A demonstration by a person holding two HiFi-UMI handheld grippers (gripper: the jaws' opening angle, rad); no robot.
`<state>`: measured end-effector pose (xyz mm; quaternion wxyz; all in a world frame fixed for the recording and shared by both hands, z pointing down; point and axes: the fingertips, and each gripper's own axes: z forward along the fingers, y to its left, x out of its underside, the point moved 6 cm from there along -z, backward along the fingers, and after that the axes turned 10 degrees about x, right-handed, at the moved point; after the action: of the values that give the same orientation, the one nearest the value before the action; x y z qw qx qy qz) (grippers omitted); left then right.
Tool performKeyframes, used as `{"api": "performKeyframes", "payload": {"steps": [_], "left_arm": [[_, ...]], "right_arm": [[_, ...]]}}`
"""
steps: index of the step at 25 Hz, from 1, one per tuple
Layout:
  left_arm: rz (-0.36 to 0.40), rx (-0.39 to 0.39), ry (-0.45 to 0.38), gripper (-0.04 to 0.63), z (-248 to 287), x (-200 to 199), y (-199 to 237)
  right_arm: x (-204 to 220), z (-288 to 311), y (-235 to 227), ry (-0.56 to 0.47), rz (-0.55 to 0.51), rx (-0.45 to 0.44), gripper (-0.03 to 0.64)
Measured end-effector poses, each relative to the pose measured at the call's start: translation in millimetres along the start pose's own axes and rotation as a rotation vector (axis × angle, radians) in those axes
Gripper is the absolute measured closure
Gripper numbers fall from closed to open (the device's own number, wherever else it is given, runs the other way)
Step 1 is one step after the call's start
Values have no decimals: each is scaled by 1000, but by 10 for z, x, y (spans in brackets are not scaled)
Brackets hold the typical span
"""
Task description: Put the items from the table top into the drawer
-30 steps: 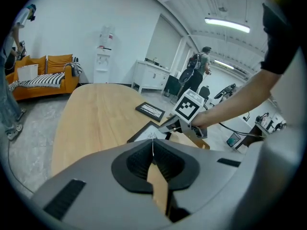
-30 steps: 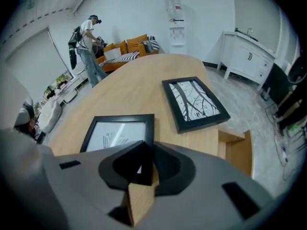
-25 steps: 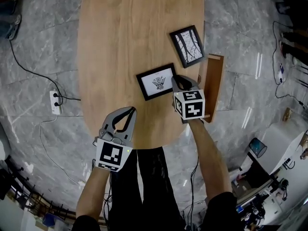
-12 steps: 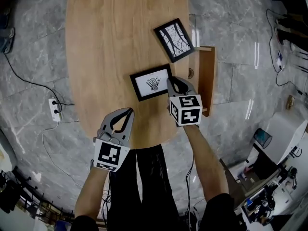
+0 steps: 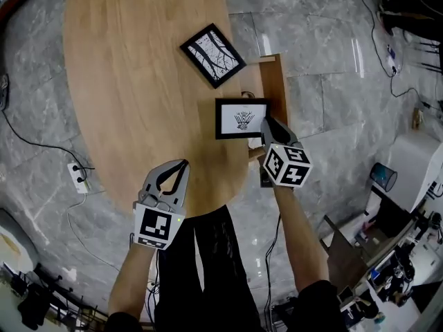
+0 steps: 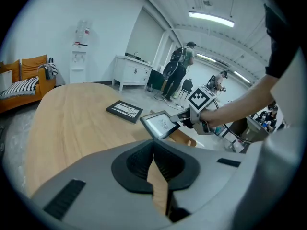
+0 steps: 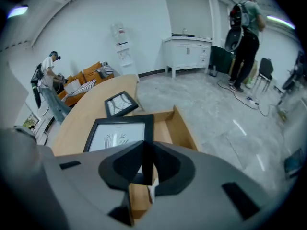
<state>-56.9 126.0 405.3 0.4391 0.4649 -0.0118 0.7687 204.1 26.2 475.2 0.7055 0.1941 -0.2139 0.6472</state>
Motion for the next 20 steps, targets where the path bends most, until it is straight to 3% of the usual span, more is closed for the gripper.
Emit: {"api": "performKeyframes", "payload": {"steps": [6,11,15,20], "left_arm": [[32,36,24,580,173,-79,-47],[41,49,38,581,234,-103,-28],[43,52,51,581,264,-92,8],[45,57,60,581,283,-70,24]], "right_arm": [[217,-8,-628,14,245,159,548],[452,60,-812,81,347,236,548],[610,163,-850,128,462,266,548],[784,228,-945,173,725,294,547]]}}
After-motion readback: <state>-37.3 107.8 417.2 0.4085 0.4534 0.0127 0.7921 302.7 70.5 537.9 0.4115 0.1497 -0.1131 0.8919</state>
